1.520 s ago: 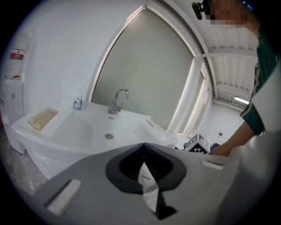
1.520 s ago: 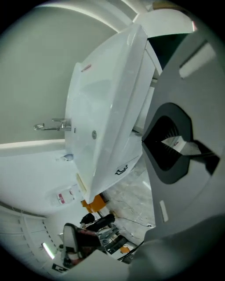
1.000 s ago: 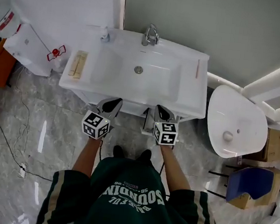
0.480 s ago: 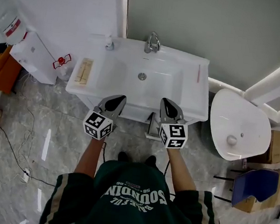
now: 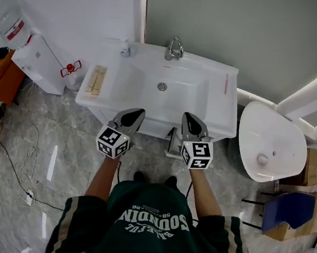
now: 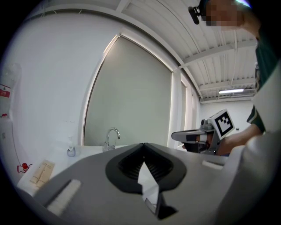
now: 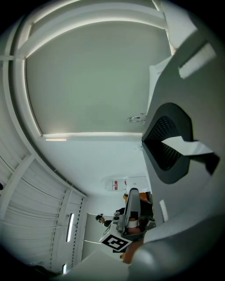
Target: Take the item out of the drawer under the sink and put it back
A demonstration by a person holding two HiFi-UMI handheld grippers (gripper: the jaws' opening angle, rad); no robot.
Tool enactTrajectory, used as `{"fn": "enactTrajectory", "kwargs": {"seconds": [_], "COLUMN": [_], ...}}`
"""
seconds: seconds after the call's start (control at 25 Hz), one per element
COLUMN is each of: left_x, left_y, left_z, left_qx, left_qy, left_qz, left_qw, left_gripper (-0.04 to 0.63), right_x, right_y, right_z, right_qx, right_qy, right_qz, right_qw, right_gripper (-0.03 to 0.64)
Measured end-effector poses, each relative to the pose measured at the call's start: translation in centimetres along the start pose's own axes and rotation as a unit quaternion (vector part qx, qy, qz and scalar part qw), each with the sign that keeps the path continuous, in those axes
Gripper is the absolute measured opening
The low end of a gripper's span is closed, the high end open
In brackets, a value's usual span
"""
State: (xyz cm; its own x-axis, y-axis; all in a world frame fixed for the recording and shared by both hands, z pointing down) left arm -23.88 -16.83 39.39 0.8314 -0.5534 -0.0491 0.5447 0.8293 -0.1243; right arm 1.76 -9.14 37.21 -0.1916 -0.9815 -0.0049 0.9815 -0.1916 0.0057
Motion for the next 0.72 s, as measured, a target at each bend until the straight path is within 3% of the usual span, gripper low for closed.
{"fn": "enactTrajectory", "kwargs": {"seconds": [0.72], "left_x": [-0.14], "left_y": [-0.42], "left_z": [0.8], "left_qx": [-0.004], "left_qy": [-0.006], "left_qz": [0.006], "left_qw": [1.0], "left_gripper": [0.049], "right_x": [0.09], "right_y": [-0.4], "right_z": [0.76], "right_qx": [0.008], "right_qy": [-0.001], "right_qz": [0.006], "right_qw": [1.0], "right_gripper": [0.002]}}
Point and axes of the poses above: the fingertips, and each gripper's own axes: x forward along the fingers, y to its right, z out of its underside, the point moved 10 cm from there along -x, backward along the fingers, and after that the axes turned 10 degrees about y, right-handed, at the moved point
